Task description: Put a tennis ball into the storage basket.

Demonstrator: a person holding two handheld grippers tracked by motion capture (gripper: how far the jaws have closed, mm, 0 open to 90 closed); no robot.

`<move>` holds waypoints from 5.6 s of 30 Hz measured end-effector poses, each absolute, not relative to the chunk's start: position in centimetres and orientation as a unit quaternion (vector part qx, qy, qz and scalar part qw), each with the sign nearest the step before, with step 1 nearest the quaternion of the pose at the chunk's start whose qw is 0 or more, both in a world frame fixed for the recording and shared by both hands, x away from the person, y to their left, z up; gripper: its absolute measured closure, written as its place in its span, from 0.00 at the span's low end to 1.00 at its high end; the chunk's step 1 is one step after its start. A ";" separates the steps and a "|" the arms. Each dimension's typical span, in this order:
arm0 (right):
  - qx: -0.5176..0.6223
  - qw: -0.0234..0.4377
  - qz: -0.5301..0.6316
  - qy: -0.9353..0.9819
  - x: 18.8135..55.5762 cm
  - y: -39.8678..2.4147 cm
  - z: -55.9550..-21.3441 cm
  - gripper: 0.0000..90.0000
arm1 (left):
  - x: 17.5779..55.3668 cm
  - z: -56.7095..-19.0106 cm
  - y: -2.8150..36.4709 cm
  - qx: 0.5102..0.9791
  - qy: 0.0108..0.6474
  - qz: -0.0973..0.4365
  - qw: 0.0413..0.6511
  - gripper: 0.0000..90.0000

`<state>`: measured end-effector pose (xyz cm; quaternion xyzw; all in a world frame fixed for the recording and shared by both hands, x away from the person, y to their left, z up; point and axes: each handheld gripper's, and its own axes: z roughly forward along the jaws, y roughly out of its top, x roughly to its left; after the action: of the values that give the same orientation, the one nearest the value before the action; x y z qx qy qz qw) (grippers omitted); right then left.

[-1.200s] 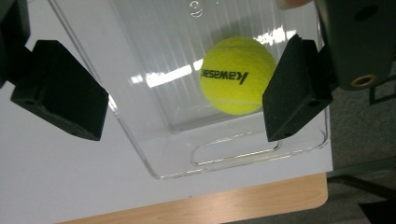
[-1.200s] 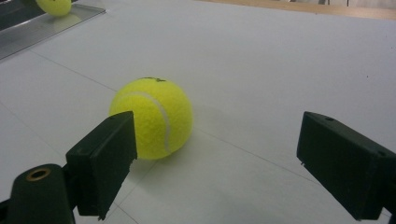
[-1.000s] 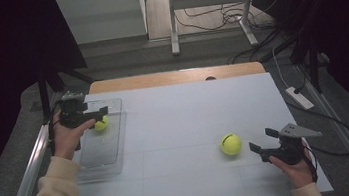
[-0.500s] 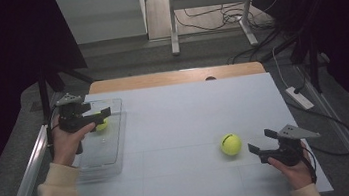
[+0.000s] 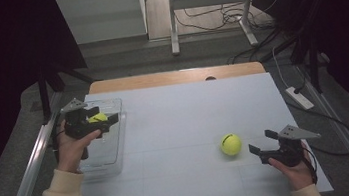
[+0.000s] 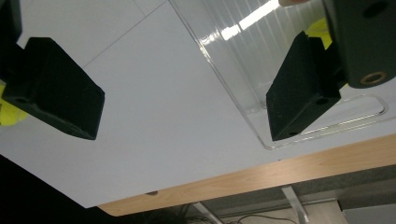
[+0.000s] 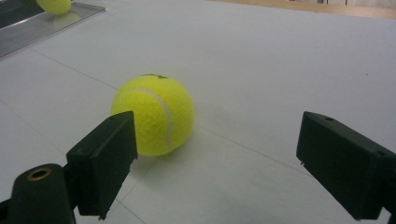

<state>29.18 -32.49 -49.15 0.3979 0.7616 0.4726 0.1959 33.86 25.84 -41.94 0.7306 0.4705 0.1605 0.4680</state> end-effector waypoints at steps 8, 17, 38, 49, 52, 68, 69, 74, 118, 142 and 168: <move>0.397 0.197 0.473 0.761 29.1 -32.6 -49.1 0.14 | 33.7 -42.5 24.6 0.744 0.454 0.156 0.466 0.14; 0.397 0.197 0.471 0.762 29.1 -32.6 -49.2 0.14 | 33.1 -42.8 22.3 0.768 0.419 0.140 0.465 0.14; 0.395 0.200 0.471 0.763 29.1 -32.7 -49.2 0.14 | 32.3 -43.3 18.9 0.790 0.379 0.126 0.466 0.14; 0.394 0.199 0.471 0.764 29.1 -32.8 -49.2 0.14 | 31.7 -43.4 17.4 0.797 0.366 0.121 0.465 0.14; 0.394 0.198 0.471 0.764 29.0 -32.8 -49.3 0.14 | 31.6 -43.4 17.0 0.799 0.363 0.120 0.464 0.14; 0.389 0.196 0.469 0.768 28.9 -32.7 -49.3 0.14 | 32.0 -44.2 15.2 0.813 0.355 0.104 0.450 0.13; 0.390 0.195 0.471 0.767 29.0 -32.8 -49.4 0.14 | 32.0 -44.2 15.1 0.813 0.355 0.104 0.449 0.13; 0.390 0.194 0.470 0.768 29.0 -32.7 -49.4 0.14 | 32.0 -44.3 14.9 0.814 0.350 0.101 0.452 0.13; 0.386 0.187 0.467 0.773 29.1 -32.6 -49.8 0.14 | 32.7 -44.9 8.7 0.841 0.301 0.071 0.444 0.12; 0.386 0.184 0.467 0.774 29.1 -32.6 -49.9 0.14 | 33.1 -46.0 4.9 0.857 0.272 0.044 0.435 0.12; 0.387 0.181 0.469 0.773 29.1 -32.8 -50.0 0.14 | 33.8 -47.6 0.8 0.863 0.258 0.016 0.434 0.12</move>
<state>29.12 -32.76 -50.03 0.3871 0.7732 0.4687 0.1809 33.81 0.84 -47.64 0.8633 0.2579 0.0163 0.4335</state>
